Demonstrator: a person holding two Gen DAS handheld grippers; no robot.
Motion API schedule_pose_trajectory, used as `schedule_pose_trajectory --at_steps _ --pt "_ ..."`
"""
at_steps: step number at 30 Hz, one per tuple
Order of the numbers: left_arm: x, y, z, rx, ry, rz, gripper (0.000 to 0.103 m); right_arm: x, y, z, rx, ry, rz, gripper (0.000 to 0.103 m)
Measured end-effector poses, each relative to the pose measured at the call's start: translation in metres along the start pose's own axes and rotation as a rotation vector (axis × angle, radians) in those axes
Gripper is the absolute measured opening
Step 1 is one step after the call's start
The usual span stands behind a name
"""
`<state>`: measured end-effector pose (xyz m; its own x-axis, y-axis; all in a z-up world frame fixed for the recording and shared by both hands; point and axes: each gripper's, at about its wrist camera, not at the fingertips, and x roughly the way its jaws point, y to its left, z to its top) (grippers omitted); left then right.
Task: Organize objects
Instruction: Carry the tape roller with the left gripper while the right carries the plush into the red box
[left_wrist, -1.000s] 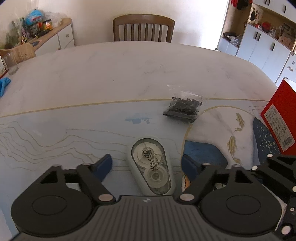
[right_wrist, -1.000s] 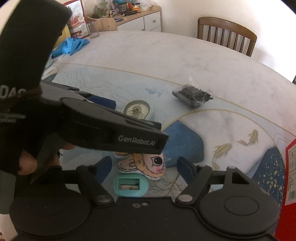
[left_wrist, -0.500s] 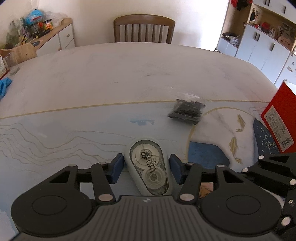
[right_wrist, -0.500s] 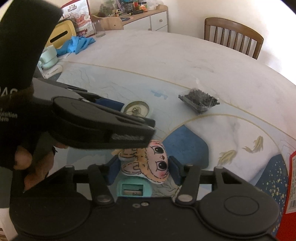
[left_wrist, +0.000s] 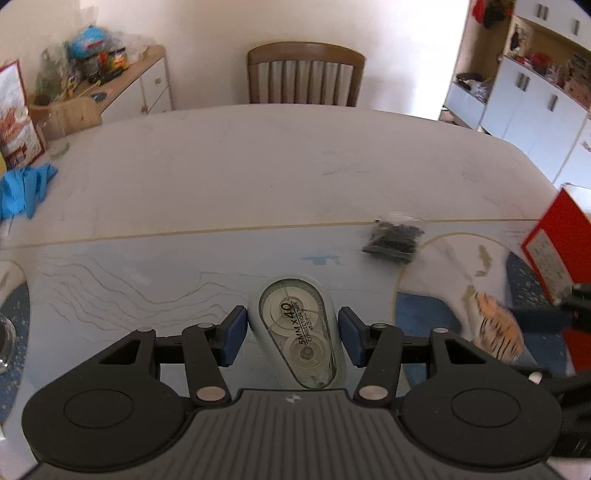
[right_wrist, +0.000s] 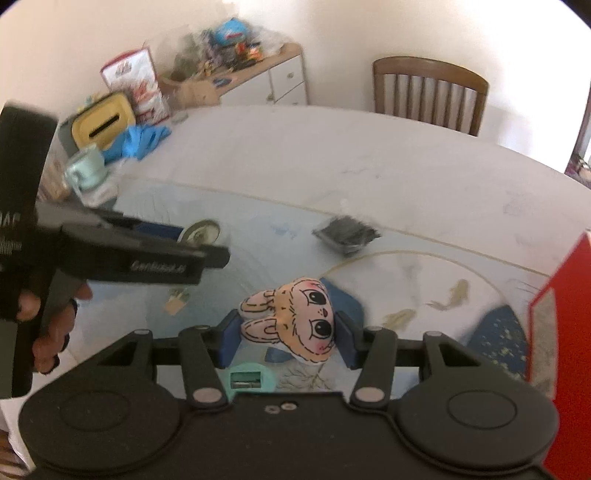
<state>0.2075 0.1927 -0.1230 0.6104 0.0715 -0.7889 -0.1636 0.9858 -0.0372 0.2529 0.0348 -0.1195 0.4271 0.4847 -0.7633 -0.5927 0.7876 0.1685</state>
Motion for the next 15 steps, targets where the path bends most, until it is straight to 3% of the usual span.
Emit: schedule_pose_trajectory --at_steps 15 --pt "-0.071 -0.066 0.013 0.086 -0.058 -0.105 0.054 -0.088 -0.039 -0.014 0.061 -0.101 -0.099 0.051"
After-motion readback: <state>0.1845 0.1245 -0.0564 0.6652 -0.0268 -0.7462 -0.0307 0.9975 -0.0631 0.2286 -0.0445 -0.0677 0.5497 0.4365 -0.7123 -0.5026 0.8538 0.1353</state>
